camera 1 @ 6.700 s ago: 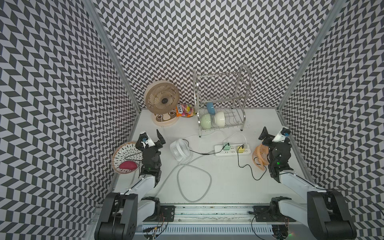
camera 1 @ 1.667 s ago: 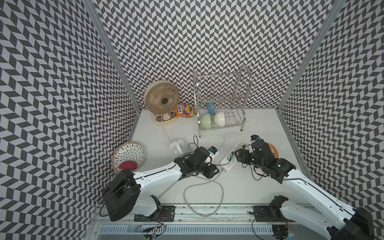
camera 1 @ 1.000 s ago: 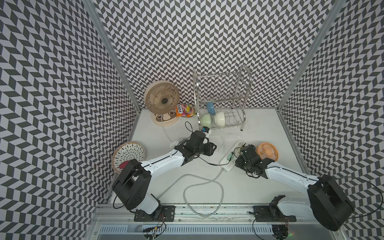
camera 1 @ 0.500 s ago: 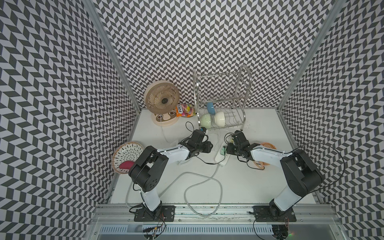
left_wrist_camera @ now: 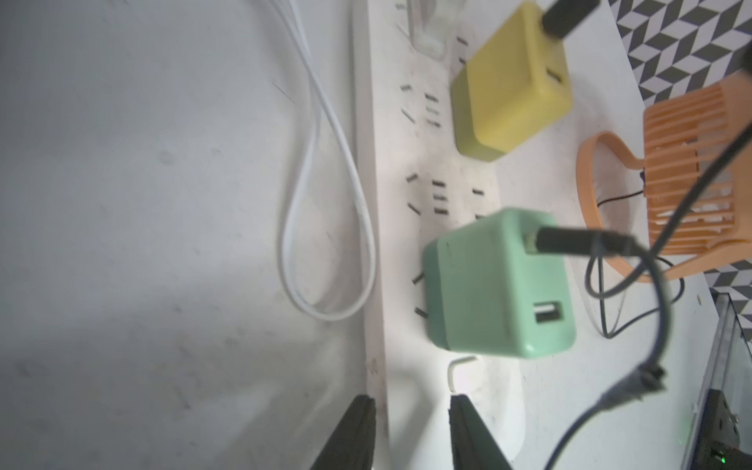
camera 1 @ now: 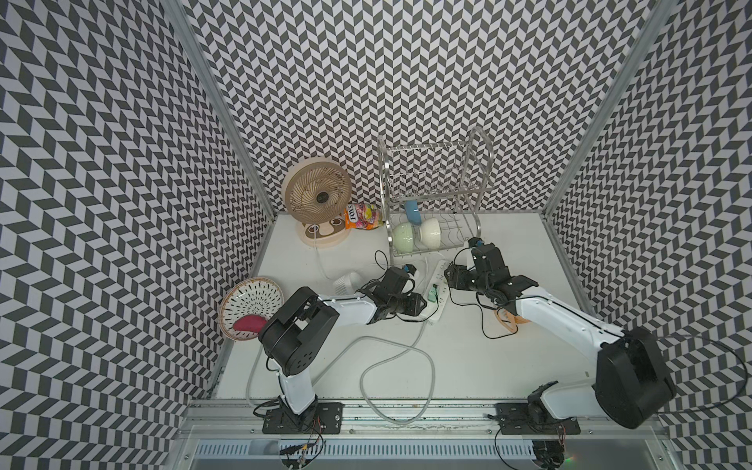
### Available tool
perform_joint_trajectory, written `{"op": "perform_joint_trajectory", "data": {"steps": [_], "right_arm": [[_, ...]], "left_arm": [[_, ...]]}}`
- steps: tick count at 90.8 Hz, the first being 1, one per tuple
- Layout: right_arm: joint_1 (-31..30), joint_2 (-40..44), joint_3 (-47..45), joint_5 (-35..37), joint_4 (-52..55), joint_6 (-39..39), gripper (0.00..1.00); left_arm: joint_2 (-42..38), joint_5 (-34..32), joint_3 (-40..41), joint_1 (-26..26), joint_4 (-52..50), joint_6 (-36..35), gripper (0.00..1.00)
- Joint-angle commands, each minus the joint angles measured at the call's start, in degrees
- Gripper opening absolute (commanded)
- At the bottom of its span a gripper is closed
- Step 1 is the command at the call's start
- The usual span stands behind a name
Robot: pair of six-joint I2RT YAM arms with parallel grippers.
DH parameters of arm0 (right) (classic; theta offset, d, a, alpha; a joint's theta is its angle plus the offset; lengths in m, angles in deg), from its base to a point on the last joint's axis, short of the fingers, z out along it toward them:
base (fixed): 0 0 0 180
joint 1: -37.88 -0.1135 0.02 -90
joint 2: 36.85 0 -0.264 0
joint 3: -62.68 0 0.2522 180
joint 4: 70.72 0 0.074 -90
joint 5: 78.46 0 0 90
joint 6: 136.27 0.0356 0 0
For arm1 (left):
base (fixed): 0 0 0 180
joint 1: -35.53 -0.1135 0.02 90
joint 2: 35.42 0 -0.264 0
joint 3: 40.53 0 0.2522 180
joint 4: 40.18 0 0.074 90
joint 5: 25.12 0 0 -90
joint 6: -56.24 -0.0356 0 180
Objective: Unplug the desk fan from the power strip
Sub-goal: Adjust the socket at the center of the board.
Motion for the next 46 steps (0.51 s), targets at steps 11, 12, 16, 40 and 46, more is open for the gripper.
{"op": "perform_joint_trajectory", "data": {"steps": [11,12,16,40,46], "right_arm": [[-3.5,-0.1,-0.6,-1.4,1.7,4.4,0.68],[-3.8,-0.3,-0.4,-1.2,1.7,4.5,0.68],[-4.5,-1.2,0.4,0.1,3.0,5.1,0.69],[-7.3,-3.0,0.4,6.2,5.6,7.5,0.70],[-7.4,-4.3,0.9,6.3,5.7,7.0,0.68]], "left_arm": [[-0.3,4.9,0.5,3.4,4.5,0.4,0.31],[-0.4,5.3,0.5,3.6,4.9,0.5,0.31],[-0.3,7.8,0.7,4.1,6.8,0.7,0.31],[-3.3,9.8,4.8,4.0,14.3,4.3,0.34],[-5.3,6.1,5.6,3.7,13.5,5.2,0.34]]}}
